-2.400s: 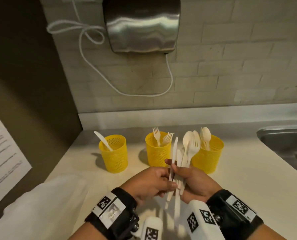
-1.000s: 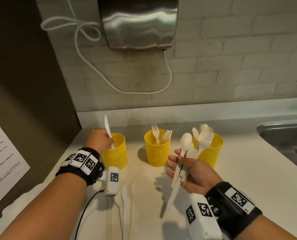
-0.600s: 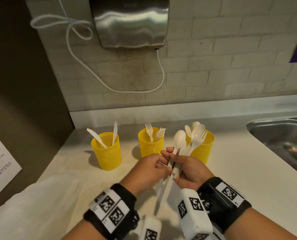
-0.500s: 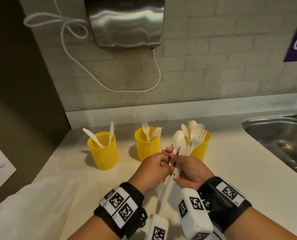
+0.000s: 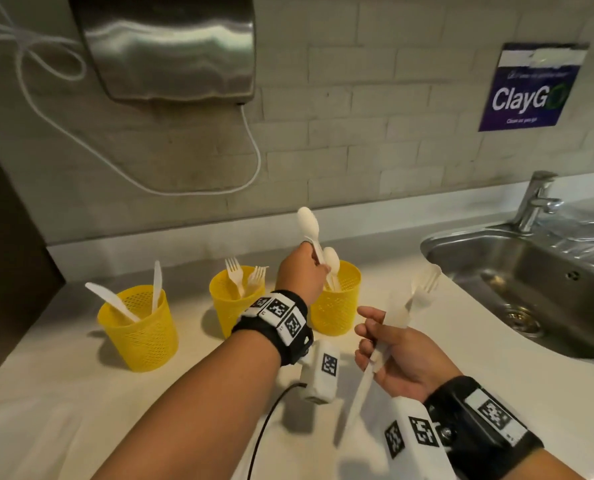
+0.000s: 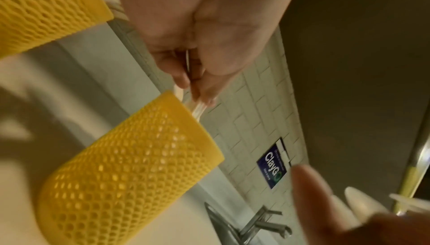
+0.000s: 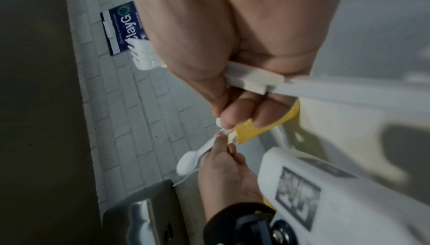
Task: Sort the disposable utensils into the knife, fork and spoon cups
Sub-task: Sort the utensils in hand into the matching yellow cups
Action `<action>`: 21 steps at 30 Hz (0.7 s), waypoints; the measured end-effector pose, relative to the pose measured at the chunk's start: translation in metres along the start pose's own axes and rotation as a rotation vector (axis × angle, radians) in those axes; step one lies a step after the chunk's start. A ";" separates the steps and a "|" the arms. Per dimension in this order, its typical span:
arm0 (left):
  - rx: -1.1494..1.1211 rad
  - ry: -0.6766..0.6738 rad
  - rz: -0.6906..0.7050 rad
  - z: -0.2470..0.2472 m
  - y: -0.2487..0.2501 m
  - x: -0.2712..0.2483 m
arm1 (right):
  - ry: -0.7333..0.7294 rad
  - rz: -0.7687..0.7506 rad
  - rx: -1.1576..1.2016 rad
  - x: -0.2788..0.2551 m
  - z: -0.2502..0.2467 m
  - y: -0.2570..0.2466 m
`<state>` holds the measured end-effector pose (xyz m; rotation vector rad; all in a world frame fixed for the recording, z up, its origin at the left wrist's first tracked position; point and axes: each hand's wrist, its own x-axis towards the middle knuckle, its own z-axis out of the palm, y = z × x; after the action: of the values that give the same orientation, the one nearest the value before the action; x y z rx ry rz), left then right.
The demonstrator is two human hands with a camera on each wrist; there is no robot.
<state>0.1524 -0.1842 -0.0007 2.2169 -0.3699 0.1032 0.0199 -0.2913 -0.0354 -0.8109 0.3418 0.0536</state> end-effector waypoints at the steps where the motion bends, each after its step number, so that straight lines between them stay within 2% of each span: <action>1: 0.062 -0.053 0.006 0.004 -0.001 0.001 | 0.007 0.001 -0.013 0.000 -0.002 -0.001; 3: 0.118 -0.103 -0.002 0.007 -0.001 0.002 | 0.014 0.007 -0.024 0.001 -0.003 -0.002; 7: -0.047 0.019 -0.019 -0.011 -0.004 -0.016 | 0.005 0.042 -0.029 0.006 0.003 -0.003; 8: -0.109 -0.039 -0.035 -0.017 -0.005 -0.028 | 0.002 0.053 -0.019 0.008 0.005 -0.002; 11: -0.310 -0.465 -0.215 -0.024 -0.017 -0.081 | -0.020 0.050 0.022 0.016 0.016 0.004; 13: -0.462 -0.641 -0.309 -0.024 -0.030 -0.107 | -0.041 0.019 0.059 0.019 0.027 0.011; 14: -0.500 -0.650 -0.303 -0.023 -0.037 -0.115 | -0.044 0.008 0.069 0.020 0.034 0.015; 16: -0.476 -0.583 -0.263 -0.028 -0.049 -0.121 | -0.048 0.003 0.068 0.023 0.044 0.023; 21: -0.248 -0.484 -0.216 -0.078 -0.077 -0.134 | -0.049 -0.022 0.139 0.033 0.065 0.026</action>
<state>0.0519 -0.0483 -0.0370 2.0014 -0.3772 -0.5746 0.0644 -0.2294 -0.0224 -0.6745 0.2872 0.0288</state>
